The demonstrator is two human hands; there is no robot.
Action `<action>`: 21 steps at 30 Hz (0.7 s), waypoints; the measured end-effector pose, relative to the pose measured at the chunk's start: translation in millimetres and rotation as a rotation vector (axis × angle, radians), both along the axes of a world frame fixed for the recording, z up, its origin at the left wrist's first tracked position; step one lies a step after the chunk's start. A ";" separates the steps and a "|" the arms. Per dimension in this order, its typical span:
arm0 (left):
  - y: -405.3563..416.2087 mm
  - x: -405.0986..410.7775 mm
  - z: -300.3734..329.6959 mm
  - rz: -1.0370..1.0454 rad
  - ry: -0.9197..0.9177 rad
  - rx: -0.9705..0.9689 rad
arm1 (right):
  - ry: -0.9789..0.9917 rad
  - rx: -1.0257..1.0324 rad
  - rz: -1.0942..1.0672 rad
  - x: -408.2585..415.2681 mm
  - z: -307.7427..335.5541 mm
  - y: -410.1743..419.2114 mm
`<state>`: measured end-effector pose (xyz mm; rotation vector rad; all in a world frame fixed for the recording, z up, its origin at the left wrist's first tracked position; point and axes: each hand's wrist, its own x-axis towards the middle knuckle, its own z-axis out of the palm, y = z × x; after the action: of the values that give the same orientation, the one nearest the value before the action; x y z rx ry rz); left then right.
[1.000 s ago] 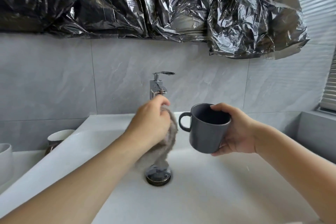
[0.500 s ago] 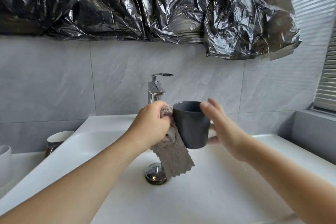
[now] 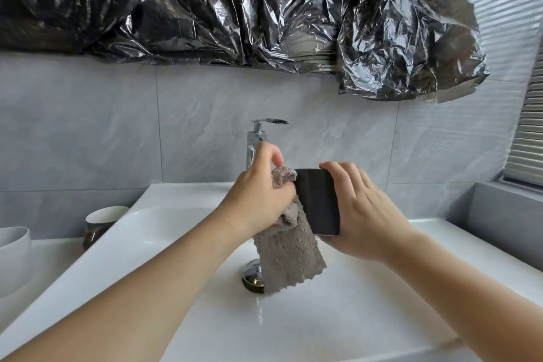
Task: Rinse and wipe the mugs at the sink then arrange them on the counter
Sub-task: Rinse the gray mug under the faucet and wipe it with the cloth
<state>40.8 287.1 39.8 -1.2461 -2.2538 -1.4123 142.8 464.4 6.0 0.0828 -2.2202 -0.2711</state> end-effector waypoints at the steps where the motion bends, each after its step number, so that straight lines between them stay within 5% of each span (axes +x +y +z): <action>1: -0.2 1.7 -0.3 0.006 0.070 -0.052 | -0.004 0.017 -0.001 0.6 -1.2 1.9; 7: 3.7 5.6 -10.5 -0.146 0.033 -0.150 | -0.063 0.045 -0.008 7.0 -4.3 9.4; 10: 6.4 4.7 -15.4 -0.143 0.062 -0.028 | -0.042 0.051 0.024 9.2 -1.3 5.9; 14: 5.0 0.5 -12.3 0.013 -0.091 -0.087 | -0.042 0.060 0.071 11.6 3.0 0.2; 21: 17.1 9.4 -6.8 0.204 0.109 -0.054 | 0.029 0.079 0.050 9.0 4.5 1.7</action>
<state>50.2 304.2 33.0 -1.0458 -2.2839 -1.1892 151.9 466.1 10.5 0.1762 -2.1757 -0.3303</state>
